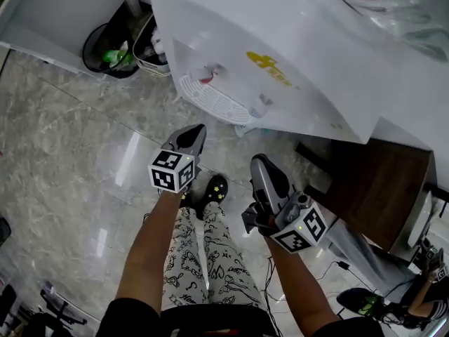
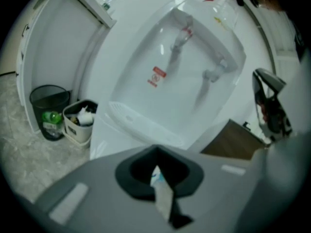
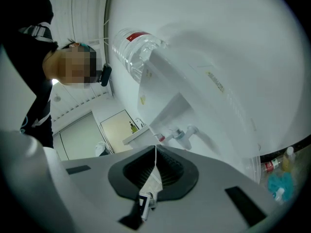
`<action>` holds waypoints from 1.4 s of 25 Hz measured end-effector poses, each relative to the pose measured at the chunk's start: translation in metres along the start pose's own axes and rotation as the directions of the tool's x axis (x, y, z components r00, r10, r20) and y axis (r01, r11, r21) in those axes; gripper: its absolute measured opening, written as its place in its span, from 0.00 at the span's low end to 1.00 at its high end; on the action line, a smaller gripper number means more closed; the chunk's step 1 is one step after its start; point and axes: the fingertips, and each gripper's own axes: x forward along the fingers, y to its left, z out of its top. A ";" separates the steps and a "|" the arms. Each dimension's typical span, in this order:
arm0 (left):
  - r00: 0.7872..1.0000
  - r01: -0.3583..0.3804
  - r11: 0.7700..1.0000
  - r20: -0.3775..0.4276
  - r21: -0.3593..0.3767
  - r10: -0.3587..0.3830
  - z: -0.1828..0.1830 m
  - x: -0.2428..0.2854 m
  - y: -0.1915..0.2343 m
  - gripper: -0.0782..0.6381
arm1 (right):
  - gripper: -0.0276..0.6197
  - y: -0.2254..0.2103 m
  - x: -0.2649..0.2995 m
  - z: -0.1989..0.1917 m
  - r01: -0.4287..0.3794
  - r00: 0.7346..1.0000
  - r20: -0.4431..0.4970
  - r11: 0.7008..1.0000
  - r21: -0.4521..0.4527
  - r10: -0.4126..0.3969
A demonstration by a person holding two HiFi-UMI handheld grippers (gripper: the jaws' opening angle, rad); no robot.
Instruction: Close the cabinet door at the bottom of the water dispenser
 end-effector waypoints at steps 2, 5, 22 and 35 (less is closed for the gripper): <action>1.000 0.004 0.999 0.022 0.033 -0.005 0.020 -0.025 -0.008 0.11 | 0.07 0.011 0.001 0.005 -0.005 1.000 0.011 1.000 -0.017 0.005; 0.999 0.019 0.998 0.030 0.065 -0.021 0.048 -0.068 -0.041 0.11 | 0.07 0.032 -0.005 0.019 0.005 1.000 0.017 1.000 -0.025 -0.005; 0.962 0.127 0.948 0.195 0.293 -0.189 0.238 -0.311 -0.267 0.11 | 0.07 0.204 -0.071 0.176 -0.125 0.992 -0.005 0.977 -0.173 0.126; 0.960 0.104 0.934 0.209 0.343 -0.184 0.268 -0.316 -0.313 0.11 | 0.07 0.244 -0.105 0.194 -0.202 0.979 -0.023 0.934 -0.295 0.205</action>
